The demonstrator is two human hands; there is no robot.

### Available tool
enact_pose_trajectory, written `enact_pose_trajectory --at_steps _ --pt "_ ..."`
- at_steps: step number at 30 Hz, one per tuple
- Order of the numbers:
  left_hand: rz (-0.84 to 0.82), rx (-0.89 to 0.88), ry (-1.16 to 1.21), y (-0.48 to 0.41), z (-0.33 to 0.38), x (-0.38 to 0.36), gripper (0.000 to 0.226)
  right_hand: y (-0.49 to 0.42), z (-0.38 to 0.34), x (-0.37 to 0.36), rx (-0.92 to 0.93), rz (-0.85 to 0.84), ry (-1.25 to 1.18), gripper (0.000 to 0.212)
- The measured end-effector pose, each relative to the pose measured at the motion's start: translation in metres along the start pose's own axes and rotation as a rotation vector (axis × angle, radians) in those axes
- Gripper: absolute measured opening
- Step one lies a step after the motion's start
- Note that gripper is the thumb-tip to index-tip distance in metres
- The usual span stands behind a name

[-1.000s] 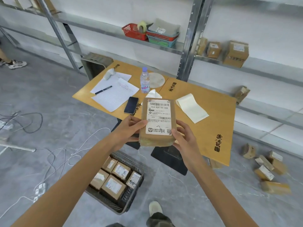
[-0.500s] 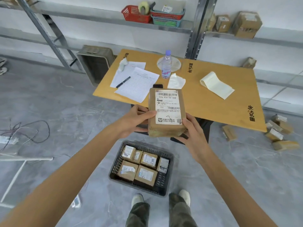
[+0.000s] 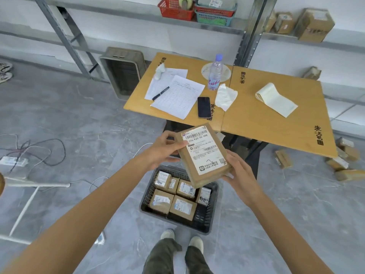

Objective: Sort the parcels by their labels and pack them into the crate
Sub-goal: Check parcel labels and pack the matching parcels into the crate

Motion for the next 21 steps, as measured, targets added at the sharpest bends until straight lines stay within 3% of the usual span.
enact_pose_trajectory --at_steps 8,12,15,18,21 --pt "0.035 0.085 0.19 -0.056 -0.064 0.071 0.028 -0.034 0.095 -0.057 -0.172 0.251 -0.059 0.042" --pt "0.098 0.13 0.227 -0.107 -0.114 0.115 0.03 -0.055 0.177 -0.102 -0.333 0.245 -0.164 0.053" --pt "0.144 0.235 0.067 -0.155 -0.174 0.141 0.029 -0.07 0.25 -0.112 -0.414 0.351 -0.129 0.056" --pt "0.182 0.253 -0.419 -0.201 -0.24 0.155 0.014 -0.076 0.334 -0.105 -0.503 0.432 -0.026 0.058" --pt "0.147 0.196 -0.753 -0.243 -0.312 0.156 0.034 -0.077 0.418 -0.088 -0.603 0.469 0.114 0.065"
Point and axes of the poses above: each hand's wrist, its own y-axis away from the middle knuckle, its own x-axis out of the back of the hand, z = x × y, the point moved 6 cm from there along -y, towards the middle knuckle, and after that the axes turned 12 degrees about x, right-handed, at the moved point
